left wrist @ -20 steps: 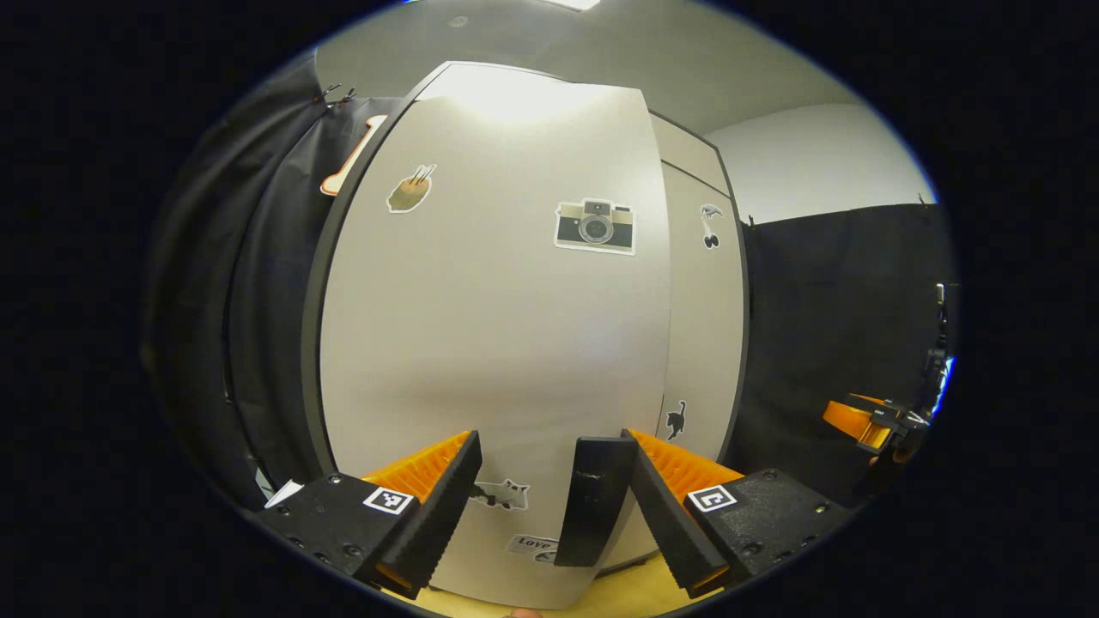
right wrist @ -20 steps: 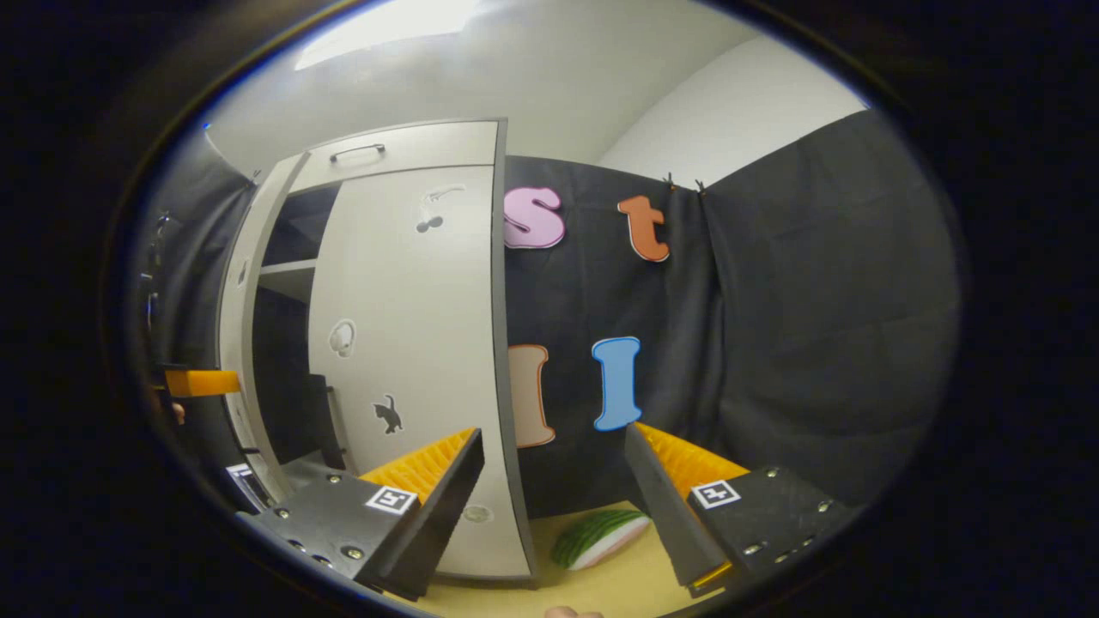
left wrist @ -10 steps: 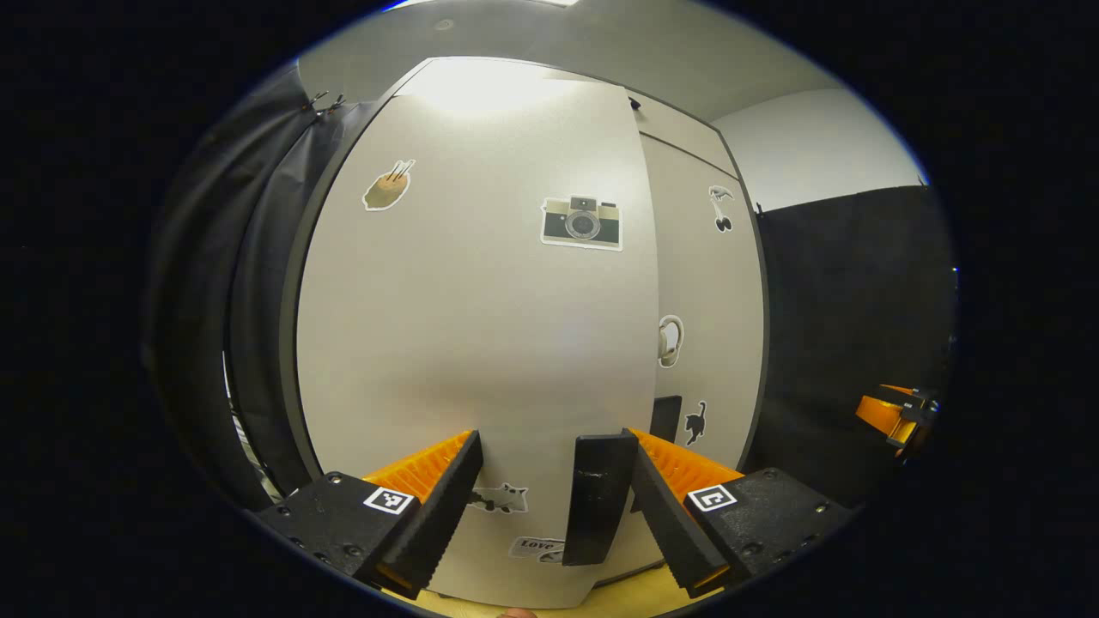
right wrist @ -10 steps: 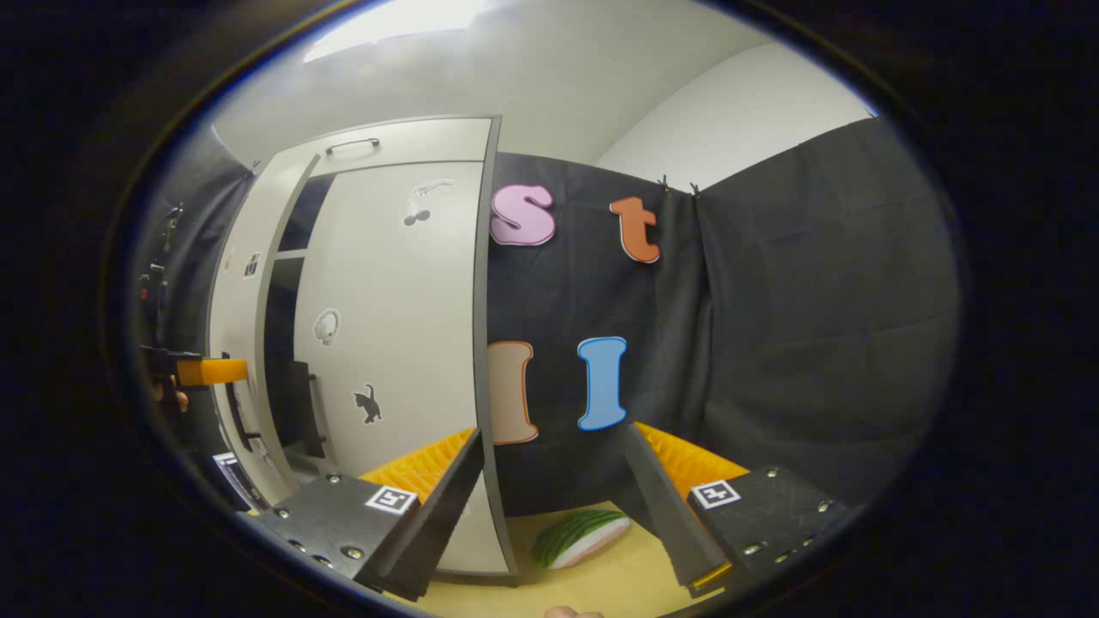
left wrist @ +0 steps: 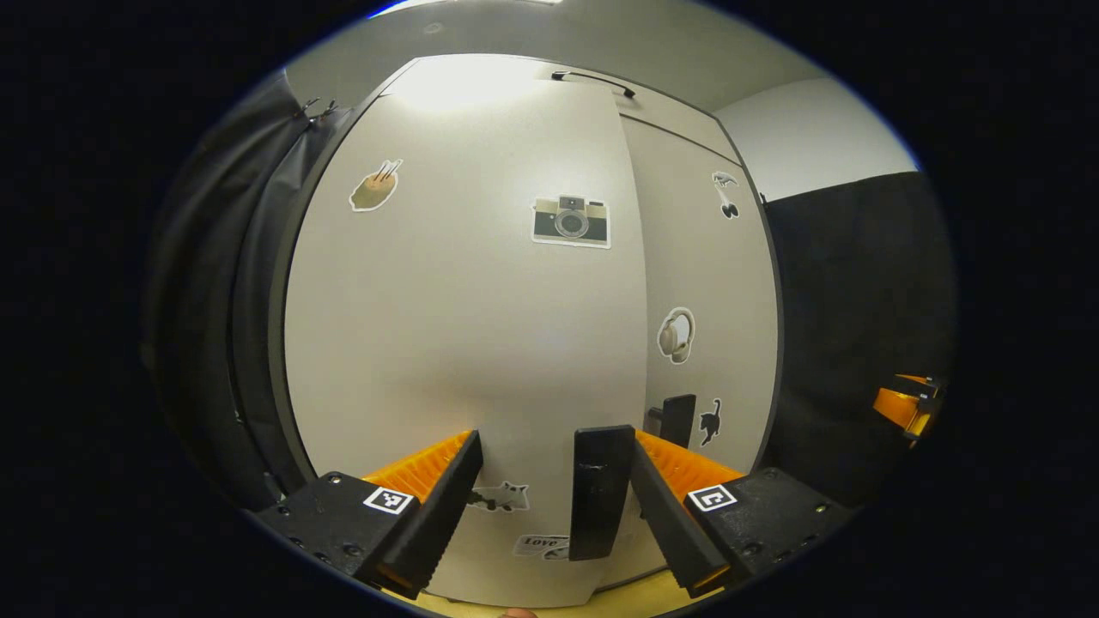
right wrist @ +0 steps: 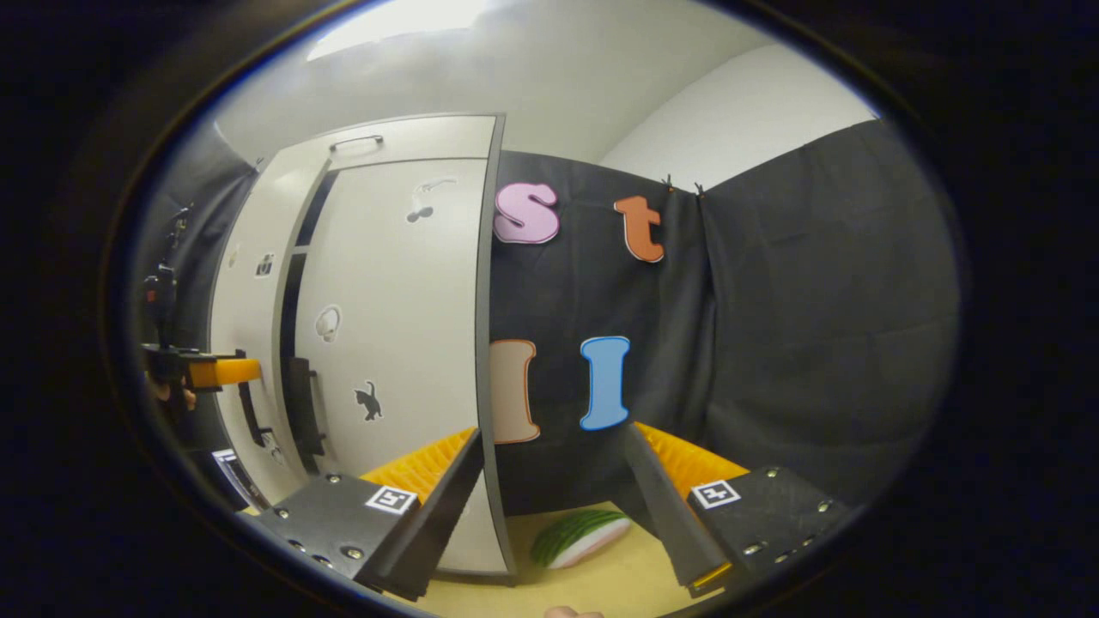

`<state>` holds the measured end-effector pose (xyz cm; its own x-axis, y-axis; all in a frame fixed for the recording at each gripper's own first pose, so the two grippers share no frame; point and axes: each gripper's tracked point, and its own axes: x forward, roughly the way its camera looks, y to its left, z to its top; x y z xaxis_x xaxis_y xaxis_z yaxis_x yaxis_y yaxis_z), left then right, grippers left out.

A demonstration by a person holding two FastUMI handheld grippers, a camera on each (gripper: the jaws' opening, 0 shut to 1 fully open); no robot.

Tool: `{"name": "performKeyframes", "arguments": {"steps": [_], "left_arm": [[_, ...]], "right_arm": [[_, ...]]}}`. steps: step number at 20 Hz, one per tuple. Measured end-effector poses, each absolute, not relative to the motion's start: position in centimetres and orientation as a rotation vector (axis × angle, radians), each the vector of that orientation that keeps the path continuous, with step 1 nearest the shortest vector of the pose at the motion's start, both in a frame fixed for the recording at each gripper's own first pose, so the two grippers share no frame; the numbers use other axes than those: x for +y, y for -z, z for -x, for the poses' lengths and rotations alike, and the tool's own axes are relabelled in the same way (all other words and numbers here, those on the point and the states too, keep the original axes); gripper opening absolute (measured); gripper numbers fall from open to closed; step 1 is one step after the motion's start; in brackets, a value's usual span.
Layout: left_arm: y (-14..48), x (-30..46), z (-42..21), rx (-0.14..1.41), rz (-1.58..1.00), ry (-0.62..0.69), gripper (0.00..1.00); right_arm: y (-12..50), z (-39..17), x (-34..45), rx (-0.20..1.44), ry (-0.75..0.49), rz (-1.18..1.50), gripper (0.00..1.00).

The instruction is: Grasp the bottle in the cabinet with the left hand and place it on the coaster, then close the right door with the right hand and the left door with the left hand.

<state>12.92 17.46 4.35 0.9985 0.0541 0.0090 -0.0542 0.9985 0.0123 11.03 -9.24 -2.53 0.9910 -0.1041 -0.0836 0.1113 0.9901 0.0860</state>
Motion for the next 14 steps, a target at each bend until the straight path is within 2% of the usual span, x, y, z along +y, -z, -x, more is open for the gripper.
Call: {"name": "performKeyframes", "arguments": {"steps": [14], "left_arm": [[-3.8, 18.0, -15.0, -0.001, -0.030, -0.062, 1.00]], "right_arm": [[3.7, -11.8, -9.3, 0.095, 0.098, -0.077, 1.00]]}}
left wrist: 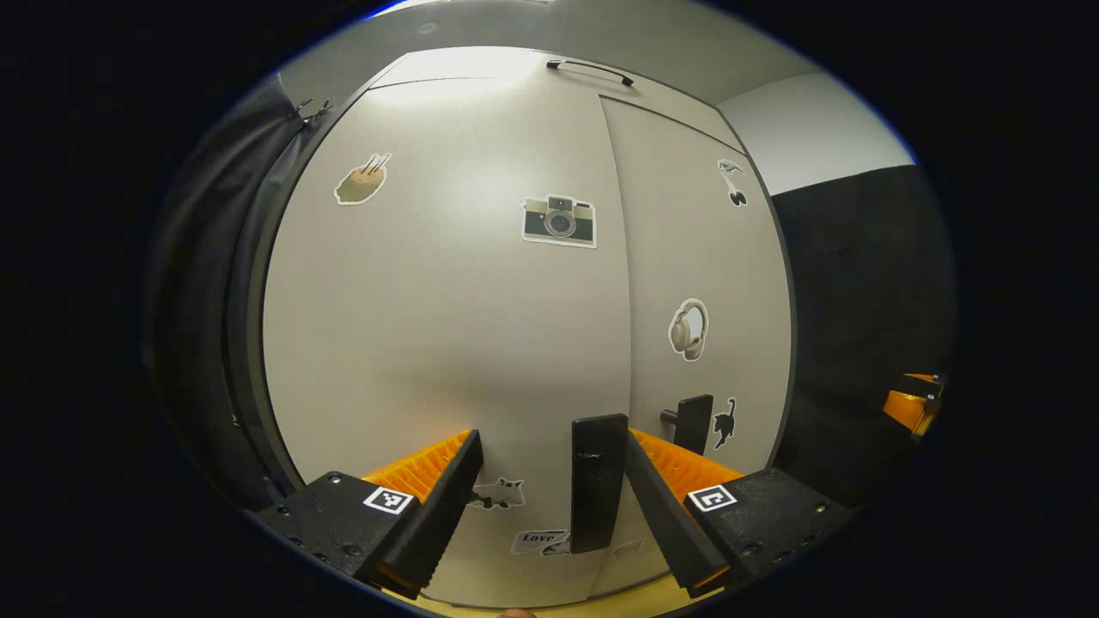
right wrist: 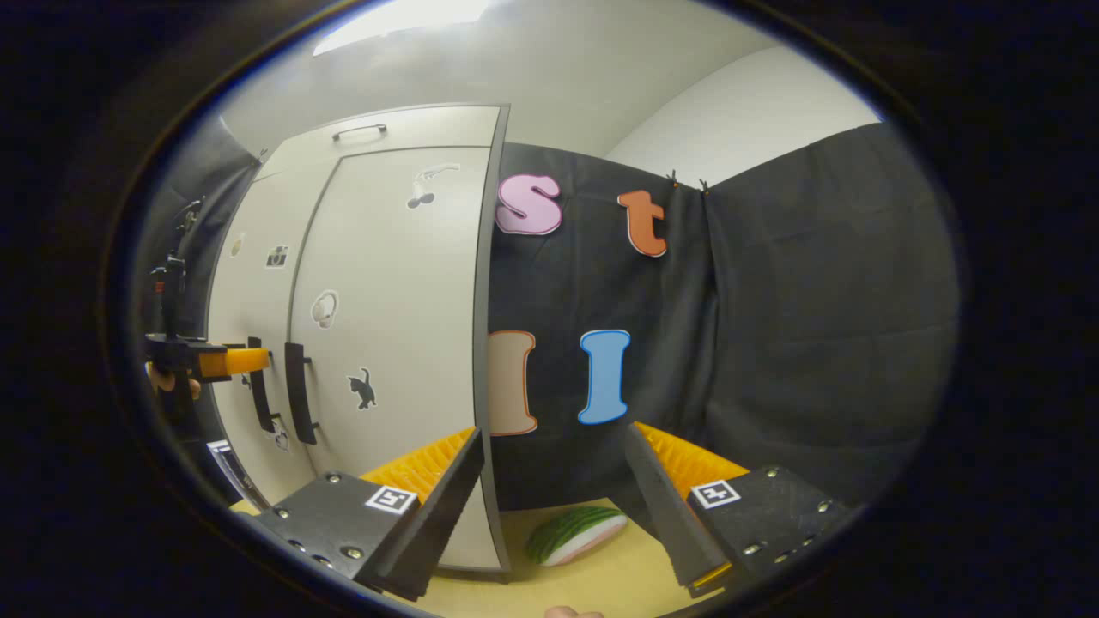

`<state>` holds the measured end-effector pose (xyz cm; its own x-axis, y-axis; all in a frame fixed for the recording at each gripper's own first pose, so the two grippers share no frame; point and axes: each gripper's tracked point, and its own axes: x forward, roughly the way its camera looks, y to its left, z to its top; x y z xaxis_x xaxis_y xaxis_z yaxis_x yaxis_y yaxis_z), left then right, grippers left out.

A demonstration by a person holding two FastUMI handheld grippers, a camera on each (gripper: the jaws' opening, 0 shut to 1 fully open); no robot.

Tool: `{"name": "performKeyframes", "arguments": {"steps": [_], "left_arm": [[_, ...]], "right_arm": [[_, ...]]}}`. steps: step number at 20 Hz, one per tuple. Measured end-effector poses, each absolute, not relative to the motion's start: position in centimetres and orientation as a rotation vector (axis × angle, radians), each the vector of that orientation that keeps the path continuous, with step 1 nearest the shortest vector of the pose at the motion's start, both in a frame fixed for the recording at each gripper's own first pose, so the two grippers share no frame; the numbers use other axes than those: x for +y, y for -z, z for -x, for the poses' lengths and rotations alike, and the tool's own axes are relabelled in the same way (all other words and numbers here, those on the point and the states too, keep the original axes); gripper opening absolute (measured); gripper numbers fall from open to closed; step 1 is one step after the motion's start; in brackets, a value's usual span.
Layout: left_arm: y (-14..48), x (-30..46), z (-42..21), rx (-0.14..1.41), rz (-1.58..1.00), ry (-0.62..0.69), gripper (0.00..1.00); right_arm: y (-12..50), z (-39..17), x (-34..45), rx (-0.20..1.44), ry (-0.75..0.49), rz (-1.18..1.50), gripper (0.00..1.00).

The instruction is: Grasp the bottle in the cabinet with the left hand and place it on the coaster, then close the right door with the right hand and the left door with the left hand.

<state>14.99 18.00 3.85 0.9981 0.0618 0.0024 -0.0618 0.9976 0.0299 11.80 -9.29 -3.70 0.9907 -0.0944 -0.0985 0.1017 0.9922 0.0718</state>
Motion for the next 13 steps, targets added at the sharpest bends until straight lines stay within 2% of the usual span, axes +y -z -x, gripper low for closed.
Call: {"name": "performKeyframes", "arguments": {"steps": [8, 10, 11, 13], "left_arm": [[-3.4, 17.9, -14.6, 0.032, 0.053, -0.093, 0.98], [-4.6, 17.2, -13.0, 0.017, 0.099, -0.120, 1.00], [-5.7, 16.9, -11.8, -0.002, 0.097, -0.139, 0.99], [-7.9, 16.0, -9.1, -0.026, 0.050, -0.182, 0.96]], "right_arm": [[3.5, -12.1, -7.8, 0.111, 0.054, -0.089, 1.00], [1.8, -11.7, -7.4, 0.090, 0.034, -0.080, 1.00], [0.1, -9.7, -6.6, 0.075, 0.023, -0.072, 1.00], [-2.4, -9.3, -6.3, 0.047, 0.005, -0.059, 1.00]]}}
